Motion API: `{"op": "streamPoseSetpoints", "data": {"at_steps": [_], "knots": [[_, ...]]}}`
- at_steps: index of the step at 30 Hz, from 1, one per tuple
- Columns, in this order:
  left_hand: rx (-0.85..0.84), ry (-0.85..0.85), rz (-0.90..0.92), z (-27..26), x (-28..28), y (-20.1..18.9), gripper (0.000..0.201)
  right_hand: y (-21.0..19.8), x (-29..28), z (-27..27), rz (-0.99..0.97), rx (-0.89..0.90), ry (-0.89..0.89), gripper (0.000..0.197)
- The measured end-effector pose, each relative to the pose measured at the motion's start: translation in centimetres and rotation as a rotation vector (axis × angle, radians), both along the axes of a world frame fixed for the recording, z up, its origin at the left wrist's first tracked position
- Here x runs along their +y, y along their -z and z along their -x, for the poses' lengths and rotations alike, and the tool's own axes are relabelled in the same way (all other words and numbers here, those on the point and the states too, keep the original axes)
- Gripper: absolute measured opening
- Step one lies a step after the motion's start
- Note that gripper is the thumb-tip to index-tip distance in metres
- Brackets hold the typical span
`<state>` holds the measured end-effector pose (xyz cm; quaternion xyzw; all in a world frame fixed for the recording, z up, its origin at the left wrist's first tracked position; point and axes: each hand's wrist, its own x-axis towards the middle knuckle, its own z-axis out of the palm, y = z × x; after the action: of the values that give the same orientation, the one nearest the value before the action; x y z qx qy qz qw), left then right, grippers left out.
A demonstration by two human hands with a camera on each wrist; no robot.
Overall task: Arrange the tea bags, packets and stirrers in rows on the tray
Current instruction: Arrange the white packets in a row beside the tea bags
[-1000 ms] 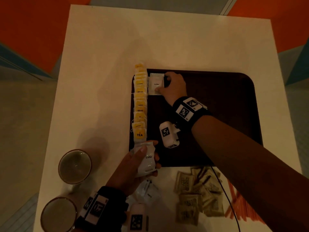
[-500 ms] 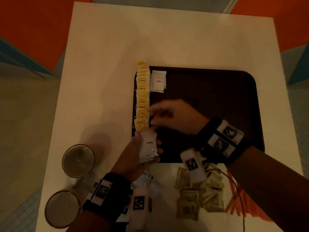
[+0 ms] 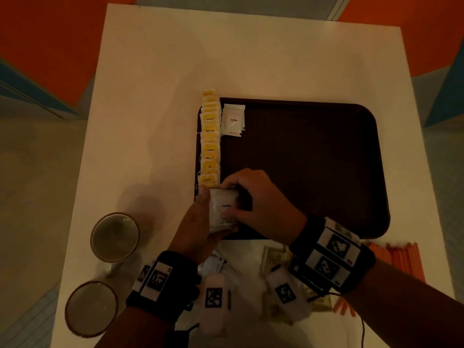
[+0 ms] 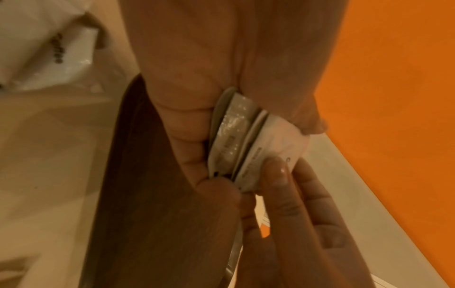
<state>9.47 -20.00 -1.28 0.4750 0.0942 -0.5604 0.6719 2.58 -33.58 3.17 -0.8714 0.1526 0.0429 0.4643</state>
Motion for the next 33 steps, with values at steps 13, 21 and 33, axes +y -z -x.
{"op": "streamPoseSetpoints", "data": {"at_steps": [13,21,33], "knots": [[-0.045,0.004,-0.044,-0.3,0.1,-0.3,0.068,0.0,1.2,0.0,-0.319,-0.054,0.117,0.047],[0.065,-0.070,-0.004,-0.2,0.5,0.2,0.073,0.3,-3.3,-3.3,-0.539,-0.127,0.535,0.040],[0.084,-0.052,0.074,-0.2,1.0,0.8,0.081,7.6,-7.0,-10.3,-0.144,0.066,0.710,0.039]]}}
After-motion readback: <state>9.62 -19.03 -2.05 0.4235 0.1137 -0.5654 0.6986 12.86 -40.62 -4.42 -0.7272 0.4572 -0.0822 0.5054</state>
